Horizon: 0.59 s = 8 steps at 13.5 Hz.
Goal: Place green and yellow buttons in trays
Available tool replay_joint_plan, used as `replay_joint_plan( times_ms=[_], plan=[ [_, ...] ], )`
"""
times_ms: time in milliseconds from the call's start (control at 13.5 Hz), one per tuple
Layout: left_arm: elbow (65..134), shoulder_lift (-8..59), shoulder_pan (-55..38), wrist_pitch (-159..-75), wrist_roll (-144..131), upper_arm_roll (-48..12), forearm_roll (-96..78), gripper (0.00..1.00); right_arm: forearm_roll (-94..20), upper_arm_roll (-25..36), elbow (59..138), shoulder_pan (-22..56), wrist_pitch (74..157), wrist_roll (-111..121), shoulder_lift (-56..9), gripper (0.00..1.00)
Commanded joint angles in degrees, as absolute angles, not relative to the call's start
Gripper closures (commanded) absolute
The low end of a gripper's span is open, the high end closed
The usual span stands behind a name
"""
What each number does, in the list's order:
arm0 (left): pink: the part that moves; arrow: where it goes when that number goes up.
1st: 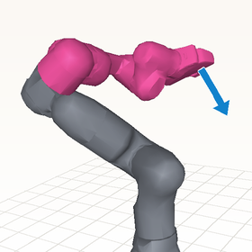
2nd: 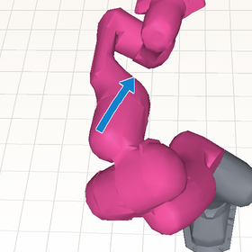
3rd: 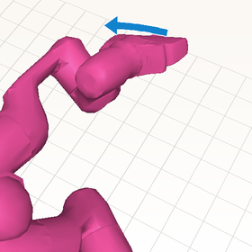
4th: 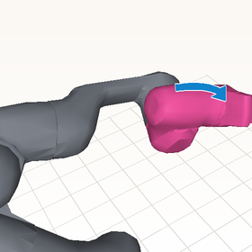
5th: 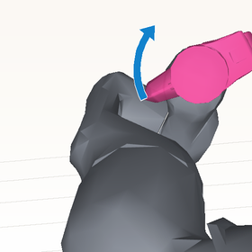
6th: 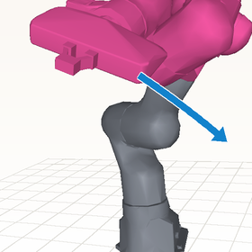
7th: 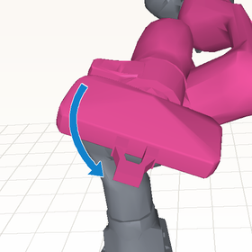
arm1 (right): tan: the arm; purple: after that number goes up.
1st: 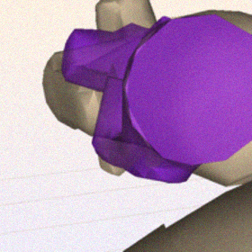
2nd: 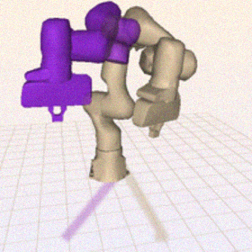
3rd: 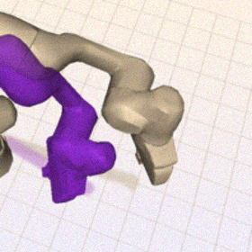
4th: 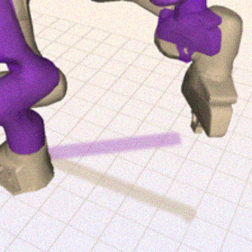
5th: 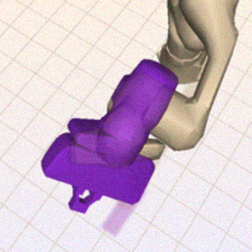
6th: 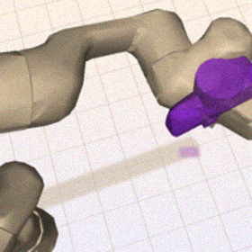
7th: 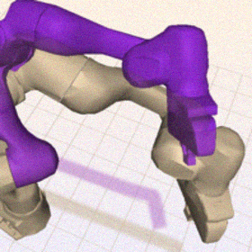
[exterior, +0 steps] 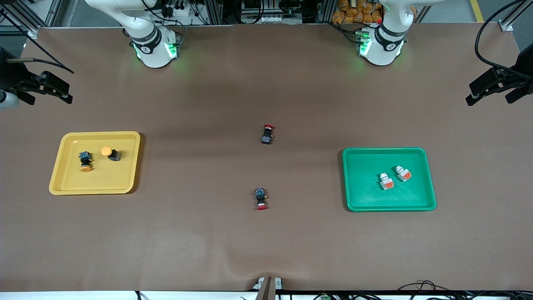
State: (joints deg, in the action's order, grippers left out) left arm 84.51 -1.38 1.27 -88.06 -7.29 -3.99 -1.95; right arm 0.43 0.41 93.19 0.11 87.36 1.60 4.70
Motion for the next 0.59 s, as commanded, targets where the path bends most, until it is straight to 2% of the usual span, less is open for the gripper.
replay_joint_plan(
  times_ms=[0,518],
  plan=[
    [84.9,-2.4,1.2,-87.6,-6.2,-4.0,-2.4,0.0,1.0,0.3,92.5,-0.6,87.8,1.0,4.7,0.0],
    [85.0,-2.5,1.1,-84.4,-6.9,-4.0,-2.1,0.0,-3.3,1.2,91.9,-2.5,88.3,3.6,4.0,0.0]
  ],
)
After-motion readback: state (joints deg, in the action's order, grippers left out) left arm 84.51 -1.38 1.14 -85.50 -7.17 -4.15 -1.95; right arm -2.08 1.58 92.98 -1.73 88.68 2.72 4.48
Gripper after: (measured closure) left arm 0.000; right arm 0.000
